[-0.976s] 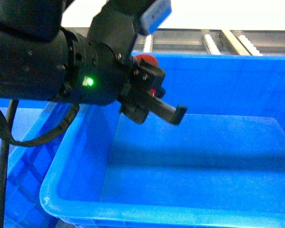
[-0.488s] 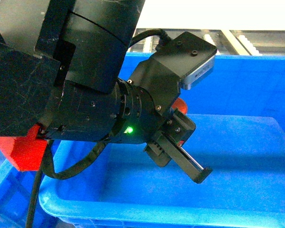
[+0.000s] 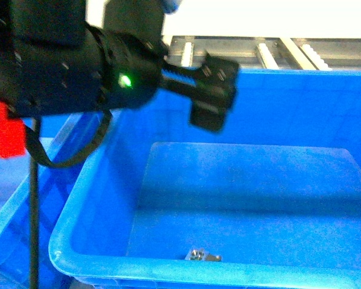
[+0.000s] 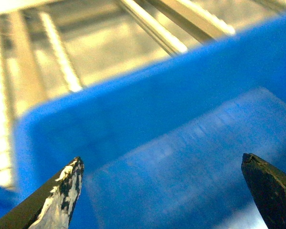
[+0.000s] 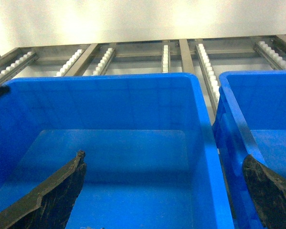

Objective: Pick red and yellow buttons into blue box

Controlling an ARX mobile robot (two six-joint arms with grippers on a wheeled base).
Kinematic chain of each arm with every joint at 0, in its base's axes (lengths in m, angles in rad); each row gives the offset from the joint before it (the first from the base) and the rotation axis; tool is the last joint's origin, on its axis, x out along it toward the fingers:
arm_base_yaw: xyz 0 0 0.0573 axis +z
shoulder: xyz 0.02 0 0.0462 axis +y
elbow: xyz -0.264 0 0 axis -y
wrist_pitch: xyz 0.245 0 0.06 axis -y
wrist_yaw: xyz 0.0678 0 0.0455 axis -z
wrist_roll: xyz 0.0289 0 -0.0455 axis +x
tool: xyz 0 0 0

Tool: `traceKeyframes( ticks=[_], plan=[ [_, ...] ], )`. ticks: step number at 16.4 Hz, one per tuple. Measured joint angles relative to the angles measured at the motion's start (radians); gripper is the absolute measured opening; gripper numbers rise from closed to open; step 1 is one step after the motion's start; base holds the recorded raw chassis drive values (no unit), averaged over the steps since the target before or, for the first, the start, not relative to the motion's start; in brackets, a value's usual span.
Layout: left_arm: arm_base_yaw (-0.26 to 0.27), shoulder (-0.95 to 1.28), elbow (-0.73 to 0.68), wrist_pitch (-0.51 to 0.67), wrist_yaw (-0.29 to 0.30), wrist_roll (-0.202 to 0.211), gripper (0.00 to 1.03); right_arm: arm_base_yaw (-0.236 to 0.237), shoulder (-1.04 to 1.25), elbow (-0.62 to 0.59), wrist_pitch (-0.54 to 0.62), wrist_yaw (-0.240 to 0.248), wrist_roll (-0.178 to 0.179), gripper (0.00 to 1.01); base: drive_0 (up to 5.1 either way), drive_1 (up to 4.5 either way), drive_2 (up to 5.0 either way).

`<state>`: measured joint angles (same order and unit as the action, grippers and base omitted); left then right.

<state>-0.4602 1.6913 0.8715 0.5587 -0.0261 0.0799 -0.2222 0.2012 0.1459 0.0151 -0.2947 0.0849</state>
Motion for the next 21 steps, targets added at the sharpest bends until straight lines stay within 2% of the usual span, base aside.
traceKeyframes(
  ticks=[1,2,4,5,6,7,9,10,11,12,13,14,15,17,19,20,21],
  plan=[
    [0.035,-0.059,-0.016,0.022,-0.055,-0.058,0.98,0.0,0.0,0.0,0.0,0.0,0.0,0.98,0.0,0.0,0.0],
    [0.077,-0.144,-0.065,0.055,-0.058,-0.121,0.98,0.0,0.0,0.0,0.0,0.0,0.0,0.98,0.0,0.0,0.0],
    [0.15,-0.315,-0.213,0.079,-0.048,-0.208,0.98,0.0,0.0,0.0,0.0,0.0,0.0,0.98,0.0,0.0,0.0],
    [0.19,-0.497,-0.36,0.013,-0.13,-0.272,0.98,0.0,0.0,0.0,0.0,0.0,0.0,0.98,0.0,0.0,0.0],
    [0.09,-0.867,-0.491,-0.239,-0.449,-0.423,0.98,0.0,0.0,0.0,0.0,0.0,0.0,0.98,0.0,0.0,0.0],
    [0.062,-0.927,-0.497,-0.259,-0.533,-0.481,0.98,0.0,0.0,0.0,0.0,0.0,0.0,0.98,0.0,0.0,0.0],
    [0.067,-0.911,-0.498,-0.268,-0.535,-0.494,0.98,0.0,0.0,0.0,0.0,0.0,0.0,0.98,0.0,0.0,0.0],
    [0.083,-0.912,-0.522,-0.193,-0.478,-0.454,0.94,0.011,-0.023,-0.001,-0.02,0.035,-0.016,0.94,0.0,0.0,0.0],
    [0.111,-0.941,-0.552,-0.145,-0.396,-0.391,0.86,0.031,-0.061,-0.016,-0.028,0.081,-0.035,0.87,0.0,0.0,0.0],
    [0.15,-0.988,-0.597,-0.124,-0.319,-0.288,0.75,0.057,-0.106,-0.034,-0.029,0.121,-0.056,0.75,0.0,0.0,0.0],
    [0.181,-1.016,-0.626,-0.124,-0.274,-0.222,0.66,0.098,-0.11,-0.035,-0.028,0.183,-0.063,0.66,0.0,0.0,0.0],
    [0.212,-1.053,-0.66,-0.131,-0.231,-0.155,0.54,0.204,-0.121,-0.047,-0.03,0.268,-0.069,0.53,0.0,0.0,0.0],
    [0.233,-1.072,-0.681,-0.139,-0.202,-0.13,0.45,0.232,-0.127,-0.058,-0.029,0.272,-0.078,0.44,0.0,0.0,0.0],
    [0.273,-1.12,-0.721,-0.15,-0.165,-0.106,0.26,0.22,-0.137,-0.077,-0.03,0.297,-0.078,0.26,0.0,0.0,0.0],
    [0.297,-1.155,-0.739,-0.161,-0.14,-0.099,0.13,0.222,-0.142,-0.081,-0.025,0.295,-0.078,0.13,0.0,0.0,0.0],
    [0.315,-1.183,-0.752,-0.171,-0.124,-0.098,0.02,0.222,-0.15,-0.086,-0.023,0.294,-0.079,0.02,0.0,0.0,0.0],
    [0.329,-1.205,-0.764,-0.181,-0.109,-0.097,0.02,0.222,-0.153,-0.09,-0.022,0.295,-0.082,0.02,0.0,0.0,0.0]
  ],
)
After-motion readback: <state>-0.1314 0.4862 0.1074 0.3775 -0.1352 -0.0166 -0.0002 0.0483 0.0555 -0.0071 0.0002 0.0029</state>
